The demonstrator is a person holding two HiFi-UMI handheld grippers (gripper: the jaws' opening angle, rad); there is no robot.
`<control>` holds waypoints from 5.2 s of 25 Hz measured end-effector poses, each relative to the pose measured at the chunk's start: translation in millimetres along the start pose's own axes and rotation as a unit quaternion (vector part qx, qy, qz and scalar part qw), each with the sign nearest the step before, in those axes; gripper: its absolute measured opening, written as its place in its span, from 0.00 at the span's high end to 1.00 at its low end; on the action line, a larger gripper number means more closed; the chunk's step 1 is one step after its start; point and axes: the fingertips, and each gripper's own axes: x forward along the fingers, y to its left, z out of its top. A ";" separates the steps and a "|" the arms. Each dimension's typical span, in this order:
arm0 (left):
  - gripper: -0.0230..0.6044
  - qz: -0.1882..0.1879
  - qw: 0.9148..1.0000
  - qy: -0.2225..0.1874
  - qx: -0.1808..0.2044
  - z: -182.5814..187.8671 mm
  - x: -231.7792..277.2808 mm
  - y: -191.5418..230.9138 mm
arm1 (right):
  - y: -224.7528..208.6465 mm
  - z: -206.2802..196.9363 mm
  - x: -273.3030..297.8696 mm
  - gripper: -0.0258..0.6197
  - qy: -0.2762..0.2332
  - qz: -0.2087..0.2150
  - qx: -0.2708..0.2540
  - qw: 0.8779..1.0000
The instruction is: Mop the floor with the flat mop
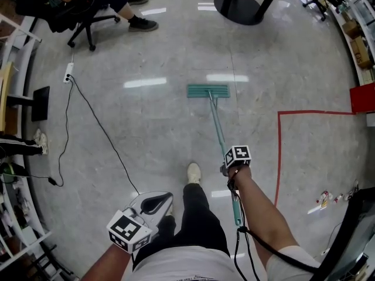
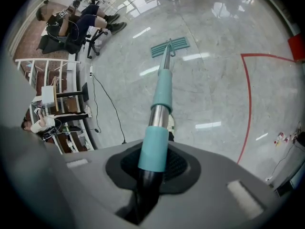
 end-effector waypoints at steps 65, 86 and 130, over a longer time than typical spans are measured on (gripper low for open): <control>0.96 -0.068 0.996 0.032 0.040 -38.3 -3.6 -18.3 | -36.2 -182.8 28.7 0.88 -0.006 0.013 0.039 0.999; 0.96 -0.022 1.000 0.008 0.001 -28.5 -1.3 -15.8 | 7.4 -65.2 25.1 0.87 0.004 0.016 0.006 1.000; 0.96 0.001 0.999 -0.011 -0.032 -6.6 10.7 3.0 | 28.3 96.4 -37.3 0.87 -0.051 0.040 -0.022 0.998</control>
